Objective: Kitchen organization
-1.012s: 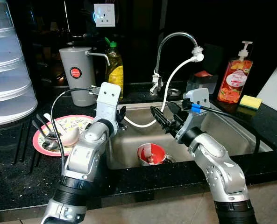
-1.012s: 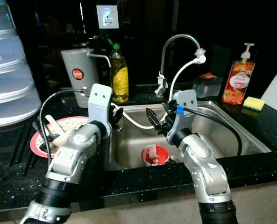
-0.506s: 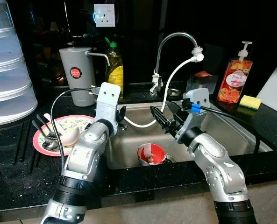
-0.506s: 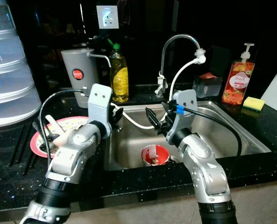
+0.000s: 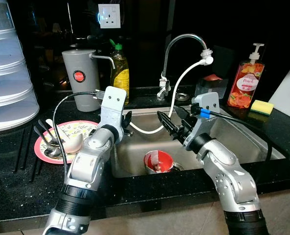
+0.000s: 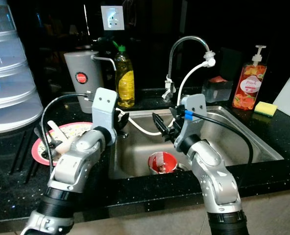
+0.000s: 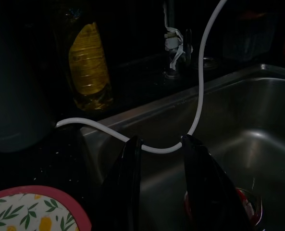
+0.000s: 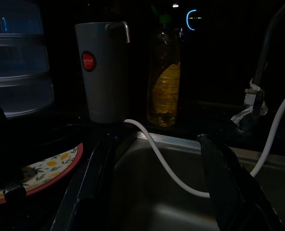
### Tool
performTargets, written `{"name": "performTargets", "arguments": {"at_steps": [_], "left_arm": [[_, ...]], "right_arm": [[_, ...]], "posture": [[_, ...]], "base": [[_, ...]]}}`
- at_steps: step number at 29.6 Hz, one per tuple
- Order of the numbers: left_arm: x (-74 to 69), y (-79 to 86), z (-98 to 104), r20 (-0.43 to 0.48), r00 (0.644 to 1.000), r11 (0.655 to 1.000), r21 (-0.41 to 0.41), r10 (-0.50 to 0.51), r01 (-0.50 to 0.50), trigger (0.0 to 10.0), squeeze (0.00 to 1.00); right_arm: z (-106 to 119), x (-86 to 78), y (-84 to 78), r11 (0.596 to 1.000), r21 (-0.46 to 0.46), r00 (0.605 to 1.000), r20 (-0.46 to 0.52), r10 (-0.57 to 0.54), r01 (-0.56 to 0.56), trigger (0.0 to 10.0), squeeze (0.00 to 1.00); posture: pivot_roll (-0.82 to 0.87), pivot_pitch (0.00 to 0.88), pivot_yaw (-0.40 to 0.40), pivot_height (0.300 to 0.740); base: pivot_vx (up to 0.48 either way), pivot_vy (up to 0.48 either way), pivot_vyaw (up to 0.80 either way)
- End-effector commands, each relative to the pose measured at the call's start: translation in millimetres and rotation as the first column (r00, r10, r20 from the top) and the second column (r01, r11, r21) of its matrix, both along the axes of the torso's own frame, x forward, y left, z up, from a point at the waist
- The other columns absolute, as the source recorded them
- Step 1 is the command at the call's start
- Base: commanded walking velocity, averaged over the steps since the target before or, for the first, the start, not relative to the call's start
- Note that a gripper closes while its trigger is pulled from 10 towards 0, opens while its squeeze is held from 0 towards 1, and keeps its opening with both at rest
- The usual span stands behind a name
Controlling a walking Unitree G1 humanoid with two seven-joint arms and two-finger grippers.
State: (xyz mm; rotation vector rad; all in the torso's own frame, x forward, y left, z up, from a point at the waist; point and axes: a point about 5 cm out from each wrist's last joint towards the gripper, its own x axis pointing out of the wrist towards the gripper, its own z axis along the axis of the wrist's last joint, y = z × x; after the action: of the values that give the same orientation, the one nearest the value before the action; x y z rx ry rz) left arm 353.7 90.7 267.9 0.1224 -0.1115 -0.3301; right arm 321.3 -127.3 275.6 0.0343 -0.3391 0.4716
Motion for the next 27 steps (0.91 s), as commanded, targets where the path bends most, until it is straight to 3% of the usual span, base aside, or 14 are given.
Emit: {"name": "performTargets", "arguments": {"at_steps": [1,21,27], "left_arm": [[-1.8,2.8,1.1,0.017,1.0,1.0,0.019,0.004,-0.004,10.0,0.0],[-1.2,3.9,2.0,0.023,1.0,1.0,0.014,0.006,-0.006,10.0,0.0],[-3.3,7.2,10.9,0.046,0.999,1.0,-0.022,-0.008,0.009,10.0,0.0]], "right_arm": [[-1.2,1.3,1.3,1.0,0.006,1.0,-0.003,0.007,-0.007,10.0,0.0],[-0.5,1.6,1.6,1.0,0.009,1.0,-0.001,0.006,-0.006,10.0,0.0],[0.3,1.0,0.2,1.0,0.009,1.0,0.0,0.003,-0.003,10.0,0.0]], "posture": [[-0.03,0.007,-0.016,0.74],[-0.03,0.01,-0.015,0.74],[-0.03,0.011,-0.017,0.74]], "base": [[0.0,0.0,0.0],[0.0,0.0,0.0],[0.0,0.0,0.0]]}}
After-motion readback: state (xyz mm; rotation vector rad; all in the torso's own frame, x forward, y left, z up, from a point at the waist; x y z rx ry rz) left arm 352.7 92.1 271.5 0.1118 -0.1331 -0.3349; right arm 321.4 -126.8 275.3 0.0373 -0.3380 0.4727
